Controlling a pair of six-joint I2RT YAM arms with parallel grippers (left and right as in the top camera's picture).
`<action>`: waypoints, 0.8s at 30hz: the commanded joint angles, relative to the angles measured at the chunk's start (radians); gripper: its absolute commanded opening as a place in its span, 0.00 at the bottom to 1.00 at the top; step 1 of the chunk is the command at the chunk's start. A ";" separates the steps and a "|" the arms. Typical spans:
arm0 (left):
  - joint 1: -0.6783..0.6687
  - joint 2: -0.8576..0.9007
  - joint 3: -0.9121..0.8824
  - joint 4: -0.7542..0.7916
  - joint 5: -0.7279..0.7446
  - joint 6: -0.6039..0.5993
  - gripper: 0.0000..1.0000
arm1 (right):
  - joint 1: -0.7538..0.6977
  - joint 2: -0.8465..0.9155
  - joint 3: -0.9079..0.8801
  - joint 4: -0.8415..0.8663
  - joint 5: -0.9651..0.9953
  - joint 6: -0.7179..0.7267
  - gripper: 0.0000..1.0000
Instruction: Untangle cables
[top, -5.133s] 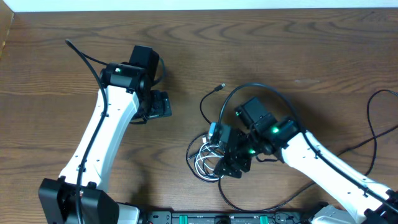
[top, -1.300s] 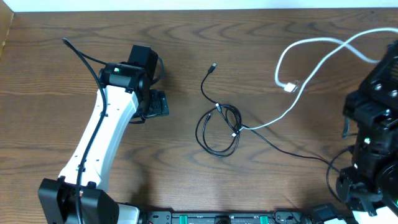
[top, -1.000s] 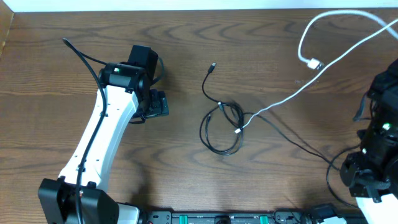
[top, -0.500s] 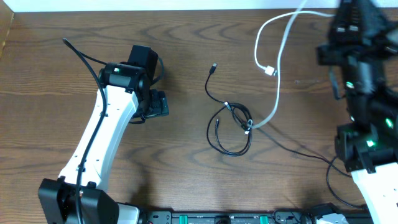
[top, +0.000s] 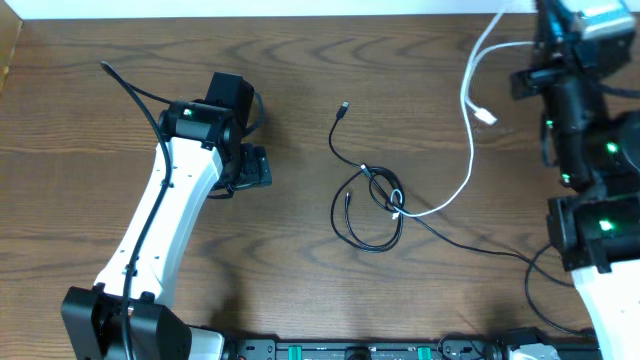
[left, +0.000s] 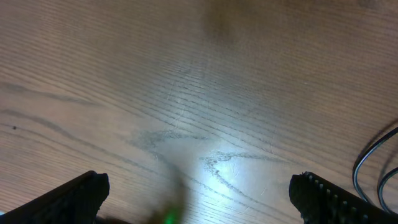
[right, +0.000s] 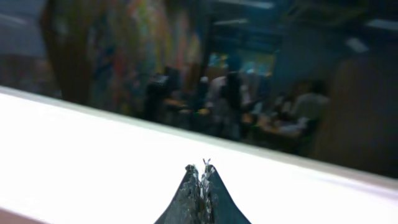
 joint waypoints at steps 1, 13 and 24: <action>0.005 -0.003 0.012 0.000 -0.010 -0.009 0.98 | -0.034 -0.085 0.013 0.022 0.056 -0.065 0.01; 0.005 -0.003 0.012 0.000 -0.010 -0.009 0.98 | -0.040 -0.290 0.013 0.223 0.010 0.097 0.01; 0.005 -0.003 0.012 0.000 -0.010 -0.009 0.98 | -0.040 -0.295 0.013 0.433 -0.013 0.178 0.01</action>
